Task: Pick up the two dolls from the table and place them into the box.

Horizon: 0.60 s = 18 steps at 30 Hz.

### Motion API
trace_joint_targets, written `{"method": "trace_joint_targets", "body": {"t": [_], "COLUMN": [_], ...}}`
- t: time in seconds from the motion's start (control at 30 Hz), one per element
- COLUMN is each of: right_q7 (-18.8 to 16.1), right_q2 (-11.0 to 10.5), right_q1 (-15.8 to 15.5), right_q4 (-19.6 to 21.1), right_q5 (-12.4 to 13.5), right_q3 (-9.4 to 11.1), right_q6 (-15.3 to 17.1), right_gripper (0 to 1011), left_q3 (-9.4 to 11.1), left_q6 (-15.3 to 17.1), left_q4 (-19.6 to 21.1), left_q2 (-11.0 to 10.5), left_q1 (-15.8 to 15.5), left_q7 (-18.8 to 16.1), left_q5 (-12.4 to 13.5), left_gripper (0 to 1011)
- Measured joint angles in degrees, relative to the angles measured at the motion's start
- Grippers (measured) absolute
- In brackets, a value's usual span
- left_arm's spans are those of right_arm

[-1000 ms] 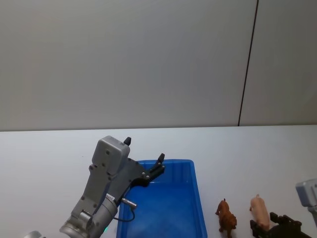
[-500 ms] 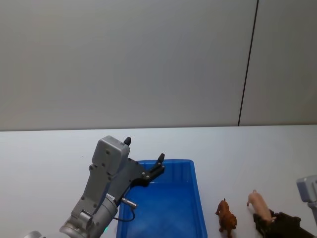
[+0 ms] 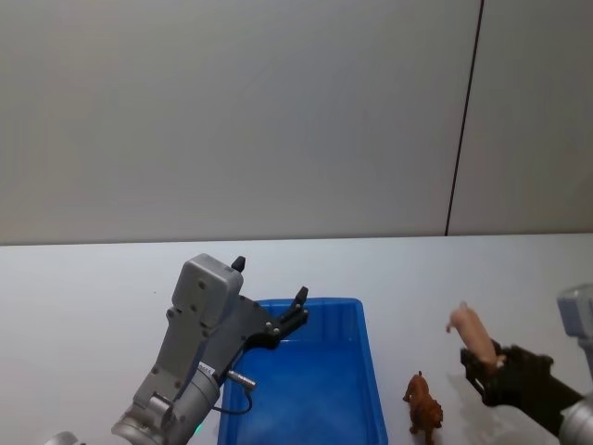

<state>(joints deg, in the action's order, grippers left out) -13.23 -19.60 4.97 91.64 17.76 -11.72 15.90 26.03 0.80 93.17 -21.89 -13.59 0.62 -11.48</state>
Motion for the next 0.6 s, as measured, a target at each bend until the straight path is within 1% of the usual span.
{"method": "trace_joint_targets", "body": {"t": [0.13, 0.17, 0.33, 0.4, 0.47, 0.6], "right_q7": [-2.04, -3.08, -6.06, -7.81, -8.83, -12.37], "right_q2": [0.25, 0.42, 1.14, 1.65, 1.99, 3.28], "right_q1": [1.32, 1.96, 4.02, 5.21, 5.99, 8.45], "right_q4": [0.59, 0.72, 0.67, 0.23, -0.16, -1.9], "right_q5": [-0.07, -0.12, -0.38, -0.62, -0.82, -1.9], "right_q3": [-0.02, -0.11, -0.52, -0.88, -1.13, -2.15], "right_q6": [-0.02, 0.07, 0.71, 1.23, 1.58, 2.79], "right_gripper": [369, 369, 369, 369, 369, 369], "left_q3": [0.0, 0.0, 0.0, 0.0, 0.0, 0.0], "left_q6": [0.0, 0.0, 0.0, 0.0, 0.0, 0.0], "left_q4": [0.0, 0.0, 0.0, 0.0, 0.0, 0.0], "left_q2": [0.0, 0.0, 0.0, 0.0, 0.0, 0.0], "left_q1": [0.0, 0.0, 0.0, 0.0, 0.0, 0.0], "left_q7": [0.0, 0.0, 0.0, 0.0, 0.0, 0.0], "left_q5": [0.0, 0.0, 0.0, 0.0, 0.0, 0.0], "left_gripper": [1001, 1001, 1001, 1001, 1001, 1001]}}
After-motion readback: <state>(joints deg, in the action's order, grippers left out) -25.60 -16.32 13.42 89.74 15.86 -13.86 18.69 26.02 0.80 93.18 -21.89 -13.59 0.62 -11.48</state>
